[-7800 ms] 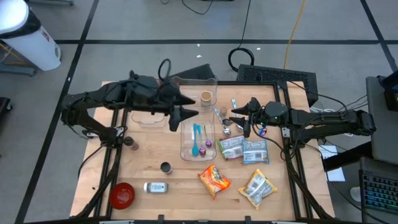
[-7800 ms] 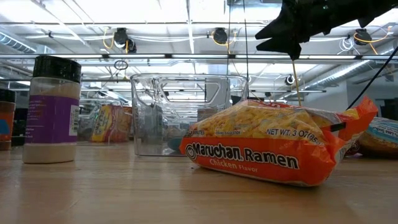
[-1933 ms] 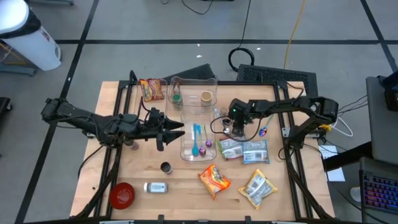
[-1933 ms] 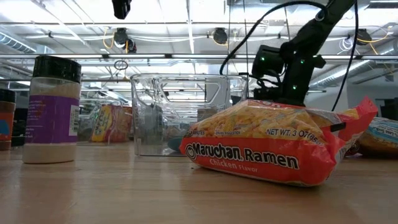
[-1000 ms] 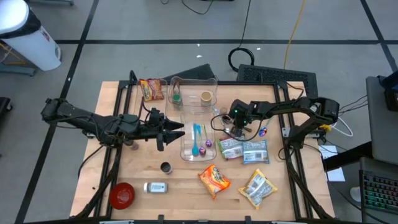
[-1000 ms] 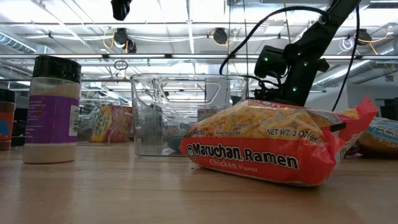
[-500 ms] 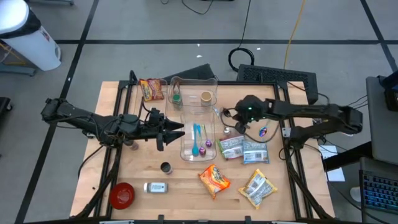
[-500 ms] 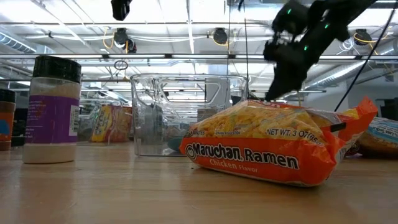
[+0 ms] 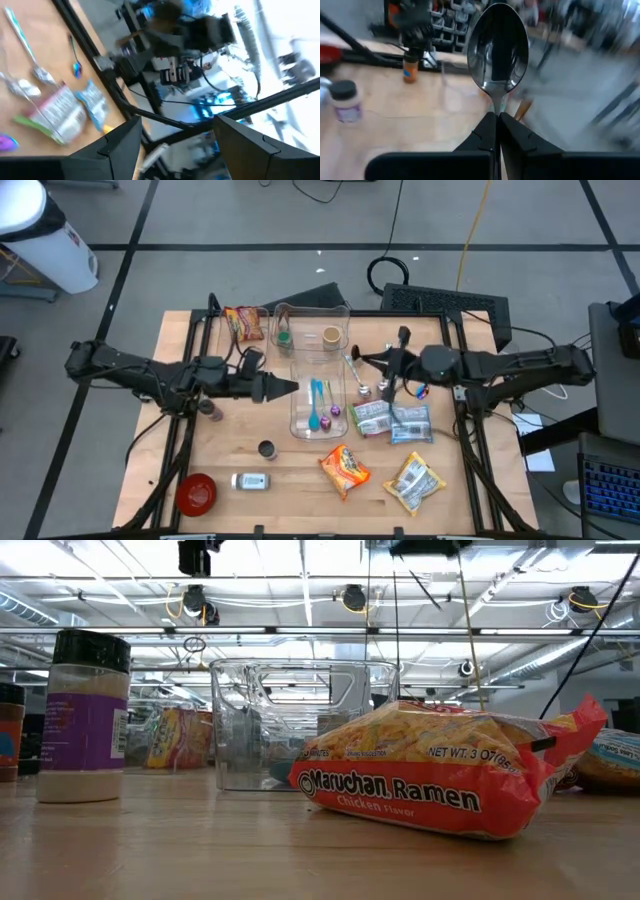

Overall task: Pick & Place Food Item
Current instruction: Put the black spoon into the bottom right transparent bin

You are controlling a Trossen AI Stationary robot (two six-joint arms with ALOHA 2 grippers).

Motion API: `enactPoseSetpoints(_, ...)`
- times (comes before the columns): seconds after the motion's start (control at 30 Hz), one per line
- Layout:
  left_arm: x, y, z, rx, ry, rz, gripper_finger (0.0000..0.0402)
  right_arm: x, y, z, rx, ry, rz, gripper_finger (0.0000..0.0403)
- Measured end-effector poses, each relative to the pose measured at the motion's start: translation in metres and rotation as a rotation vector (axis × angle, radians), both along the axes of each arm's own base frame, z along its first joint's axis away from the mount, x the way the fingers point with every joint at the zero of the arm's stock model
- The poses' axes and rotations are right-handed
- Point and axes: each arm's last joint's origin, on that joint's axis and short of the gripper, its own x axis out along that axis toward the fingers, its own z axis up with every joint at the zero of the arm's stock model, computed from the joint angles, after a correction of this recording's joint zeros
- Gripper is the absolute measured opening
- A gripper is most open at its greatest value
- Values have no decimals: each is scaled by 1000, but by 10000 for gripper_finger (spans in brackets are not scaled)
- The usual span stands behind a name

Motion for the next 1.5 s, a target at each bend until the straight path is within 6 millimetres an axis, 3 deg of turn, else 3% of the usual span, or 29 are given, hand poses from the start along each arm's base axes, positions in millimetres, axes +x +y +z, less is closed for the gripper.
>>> enactPoseSetpoints(0.23,20,25,-1,-191,-95,-134,255,44,38,32,-609,185,75,0)
enactPoseSetpoints(0.37,31,40,-3,-264,-156,-223,255,71,58,32,-947,324,105,0)
enactPoseSetpoints(0.5,38,56,-8,-329,-154,-281,255,87,74,30,-1121,281,119,0)
enactPoseSetpoints(0.7,47,74,-24,-374,-92,-263,255,91,87,26,-1108,217,207,0)
enactPoseSetpoints(0.9,59,80,-28,-388,-186,-294,255,90,92,27,-1055,145,269,0)
enactPoseSetpoints(1.27,104,80,-10,-343,-208,-438,255,90,91,28,-1050,139,259,0)
enactPoseSetpoints(1.5,117,83,0,-319,-215,-460,250,90,91,29,-1020,133,243,0)
